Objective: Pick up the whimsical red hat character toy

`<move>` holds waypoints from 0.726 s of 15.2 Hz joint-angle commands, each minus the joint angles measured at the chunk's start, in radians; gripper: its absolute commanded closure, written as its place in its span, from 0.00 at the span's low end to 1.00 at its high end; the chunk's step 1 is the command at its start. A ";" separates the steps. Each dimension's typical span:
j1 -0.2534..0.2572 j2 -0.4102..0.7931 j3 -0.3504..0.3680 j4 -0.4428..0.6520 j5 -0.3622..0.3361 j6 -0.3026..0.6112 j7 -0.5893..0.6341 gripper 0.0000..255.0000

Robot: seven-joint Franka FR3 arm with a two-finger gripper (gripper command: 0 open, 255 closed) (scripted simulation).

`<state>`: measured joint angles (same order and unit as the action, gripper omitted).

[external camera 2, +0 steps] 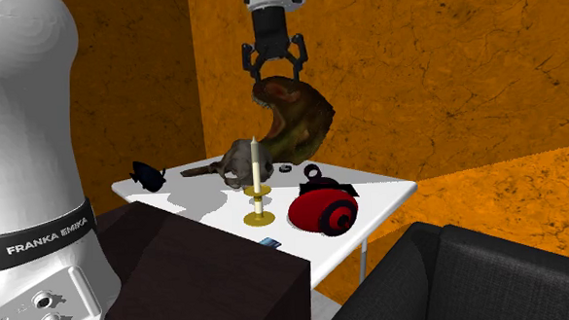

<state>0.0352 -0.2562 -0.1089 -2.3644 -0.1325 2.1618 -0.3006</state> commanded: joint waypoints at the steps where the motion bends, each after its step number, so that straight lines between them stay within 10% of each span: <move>1: 0.006 0.077 -0.004 0.019 0.001 0.056 -0.027 0.00; 11: 0.002 0.466 -0.009 0.201 0.021 0.248 -0.187 0.00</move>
<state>0.0371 0.1623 -0.1207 -2.2009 -0.1152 2.4015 -0.4719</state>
